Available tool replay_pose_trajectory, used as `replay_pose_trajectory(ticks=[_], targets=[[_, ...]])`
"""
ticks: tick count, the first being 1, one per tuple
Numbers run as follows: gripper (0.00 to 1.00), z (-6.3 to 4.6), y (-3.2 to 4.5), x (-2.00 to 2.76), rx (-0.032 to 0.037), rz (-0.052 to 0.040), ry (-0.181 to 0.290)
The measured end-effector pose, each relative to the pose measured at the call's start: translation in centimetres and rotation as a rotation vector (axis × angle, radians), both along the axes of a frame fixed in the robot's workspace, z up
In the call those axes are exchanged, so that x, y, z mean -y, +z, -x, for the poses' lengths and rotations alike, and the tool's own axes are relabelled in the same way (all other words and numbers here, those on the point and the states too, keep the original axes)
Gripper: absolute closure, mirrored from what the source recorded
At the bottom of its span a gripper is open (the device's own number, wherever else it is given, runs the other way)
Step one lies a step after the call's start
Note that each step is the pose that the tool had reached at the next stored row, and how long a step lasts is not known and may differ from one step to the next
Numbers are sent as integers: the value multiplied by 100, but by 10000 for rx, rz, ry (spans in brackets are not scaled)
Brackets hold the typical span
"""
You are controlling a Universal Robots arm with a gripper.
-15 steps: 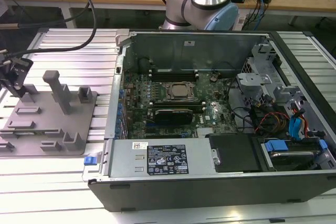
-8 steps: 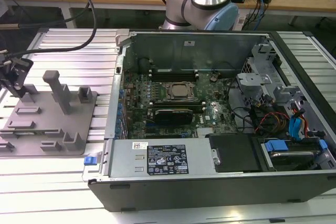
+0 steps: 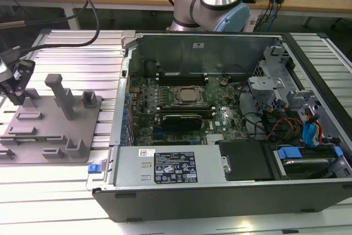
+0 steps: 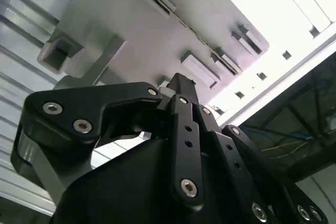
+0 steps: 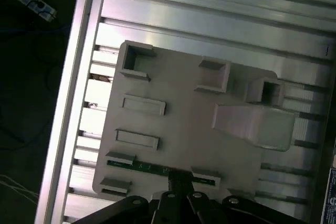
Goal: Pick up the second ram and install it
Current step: 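Pick up the second ram and move it above second insertion slot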
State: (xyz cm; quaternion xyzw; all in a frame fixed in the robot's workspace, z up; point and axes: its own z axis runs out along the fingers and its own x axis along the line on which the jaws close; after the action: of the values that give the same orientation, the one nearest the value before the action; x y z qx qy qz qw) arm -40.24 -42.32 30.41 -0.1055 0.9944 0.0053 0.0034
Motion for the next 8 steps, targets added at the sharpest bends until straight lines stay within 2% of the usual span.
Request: replay_pose_trajectory(ticks=[2,4,8], targets=[[92,0,-4,0,-8,48,442],[92,0,-9,0,-18,110,1204],[92,0,-25,0,-15,171,2757]])
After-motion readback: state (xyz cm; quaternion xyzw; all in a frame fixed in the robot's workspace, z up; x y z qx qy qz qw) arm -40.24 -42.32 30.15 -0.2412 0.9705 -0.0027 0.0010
